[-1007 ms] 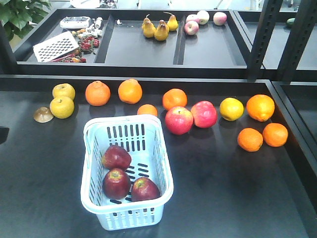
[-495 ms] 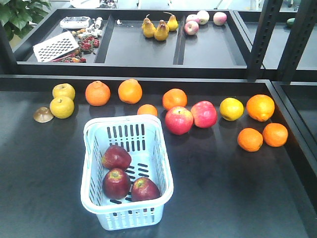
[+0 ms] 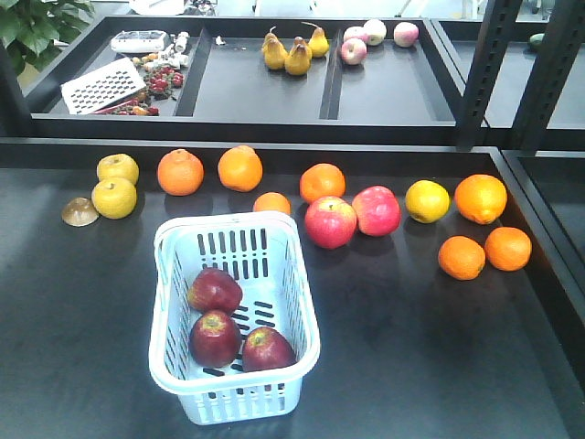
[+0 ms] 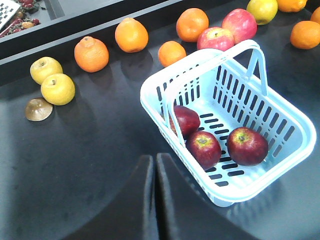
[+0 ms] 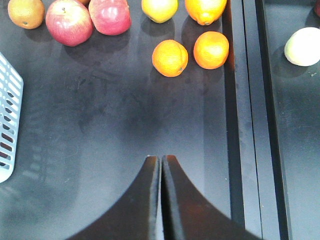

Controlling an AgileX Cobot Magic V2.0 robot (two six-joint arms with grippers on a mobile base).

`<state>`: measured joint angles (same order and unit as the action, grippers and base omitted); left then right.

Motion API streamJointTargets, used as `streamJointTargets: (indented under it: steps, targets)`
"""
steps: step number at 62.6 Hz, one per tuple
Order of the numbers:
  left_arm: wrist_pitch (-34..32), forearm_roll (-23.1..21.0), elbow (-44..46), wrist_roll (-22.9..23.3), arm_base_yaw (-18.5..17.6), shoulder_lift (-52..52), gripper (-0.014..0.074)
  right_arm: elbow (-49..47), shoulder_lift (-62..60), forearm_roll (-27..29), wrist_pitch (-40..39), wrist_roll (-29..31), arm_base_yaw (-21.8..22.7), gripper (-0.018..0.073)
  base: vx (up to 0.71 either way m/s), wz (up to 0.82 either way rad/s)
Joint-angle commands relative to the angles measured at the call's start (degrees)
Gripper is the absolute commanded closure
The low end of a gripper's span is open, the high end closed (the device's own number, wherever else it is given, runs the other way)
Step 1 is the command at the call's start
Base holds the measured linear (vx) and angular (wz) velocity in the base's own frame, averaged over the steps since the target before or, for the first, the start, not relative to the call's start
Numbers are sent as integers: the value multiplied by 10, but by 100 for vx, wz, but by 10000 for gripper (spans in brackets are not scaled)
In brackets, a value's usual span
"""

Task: Pick three apples into basket with both arms

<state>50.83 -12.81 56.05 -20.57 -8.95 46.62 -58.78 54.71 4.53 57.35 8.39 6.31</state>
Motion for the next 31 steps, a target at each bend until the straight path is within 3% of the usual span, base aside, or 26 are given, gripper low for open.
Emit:
streamJointTargets:
  steps: [1,27,31]
  targets:
    - [-35,-9,14,4,0,-3,604,-14,-6,-2,-26,6,4,568,0,0]
    - [-52,6,12,5,0,-6,604,-14,-6,-2,-26,6,4,568,0,0]
    - [-69,13,1,22,0,-18,604,-14,-6,-2,-26,6,4,568,0,0]
